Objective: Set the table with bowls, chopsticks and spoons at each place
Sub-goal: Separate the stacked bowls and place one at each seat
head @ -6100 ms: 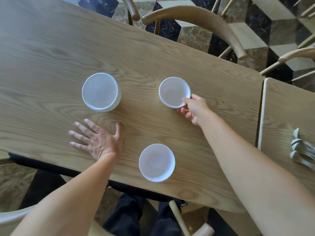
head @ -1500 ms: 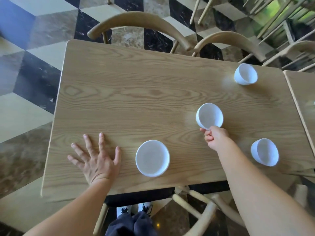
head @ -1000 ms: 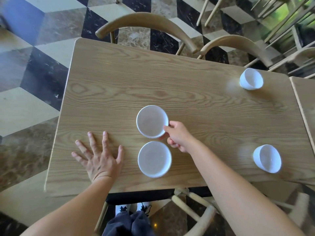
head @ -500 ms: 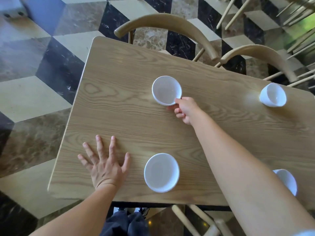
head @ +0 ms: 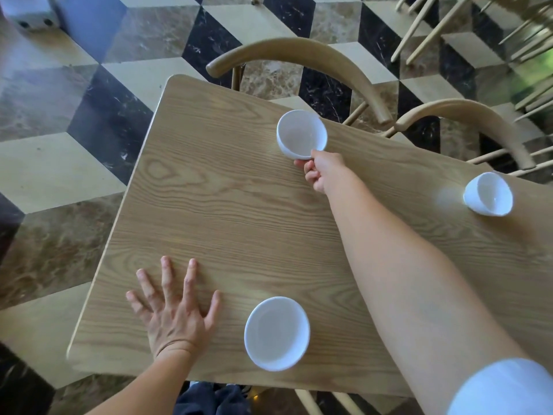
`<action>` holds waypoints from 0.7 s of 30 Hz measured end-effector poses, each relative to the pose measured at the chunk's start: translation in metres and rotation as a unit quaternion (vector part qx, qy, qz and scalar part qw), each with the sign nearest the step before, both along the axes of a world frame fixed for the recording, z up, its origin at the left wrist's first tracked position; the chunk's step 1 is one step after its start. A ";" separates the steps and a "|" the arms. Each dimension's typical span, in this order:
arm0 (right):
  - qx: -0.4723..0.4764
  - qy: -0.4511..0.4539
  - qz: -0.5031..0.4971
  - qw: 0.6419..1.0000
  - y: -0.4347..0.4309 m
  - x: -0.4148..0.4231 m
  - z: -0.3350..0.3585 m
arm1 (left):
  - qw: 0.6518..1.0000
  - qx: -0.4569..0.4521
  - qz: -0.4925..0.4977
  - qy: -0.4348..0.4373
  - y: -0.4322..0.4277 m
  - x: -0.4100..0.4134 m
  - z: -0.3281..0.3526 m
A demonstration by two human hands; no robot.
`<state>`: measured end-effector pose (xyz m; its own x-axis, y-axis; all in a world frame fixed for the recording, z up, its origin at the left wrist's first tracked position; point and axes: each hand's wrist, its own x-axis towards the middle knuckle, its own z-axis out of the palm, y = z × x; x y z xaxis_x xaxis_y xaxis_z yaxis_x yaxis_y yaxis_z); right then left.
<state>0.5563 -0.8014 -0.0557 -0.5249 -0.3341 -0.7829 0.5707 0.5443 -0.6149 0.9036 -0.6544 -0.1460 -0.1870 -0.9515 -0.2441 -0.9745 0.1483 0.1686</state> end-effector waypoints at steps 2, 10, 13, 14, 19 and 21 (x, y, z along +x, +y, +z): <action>0.003 0.003 -0.005 1.000 0.002 0.000 0.000 | 1.000 -0.002 0.000 0.002 0.000 -0.001 0.001; 0.034 0.031 0.037 0.998 0.057 0.024 0.020 | 1.000 0.016 0.001 -0.009 -0.001 -0.001 0.005; 0.075 0.060 0.081 0.992 0.106 0.042 0.024 | 0.999 0.033 0.007 -0.007 -0.002 -0.002 0.009; 0.089 0.073 0.095 0.989 0.124 0.048 0.025 | 0.999 0.039 0.006 -0.004 -0.002 -0.002 0.011; 0.144 0.149 0.164 0.964 0.217 0.078 0.041 | 0.996 0.083 -0.018 -0.030 -0.003 -0.001 0.026; 0.156 0.172 0.191 0.954 0.247 0.084 0.048 | 0.991 0.122 -0.030 -0.048 -0.009 -0.004 0.038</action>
<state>0.6408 -0.5545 -0.0079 -0.6554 -0.3313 -0.6788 0.0877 0.8592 -0.5041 0.8993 -0.6638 -0.1080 -0.2062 -0.8500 -0.4847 -0.9784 0.1727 0.1134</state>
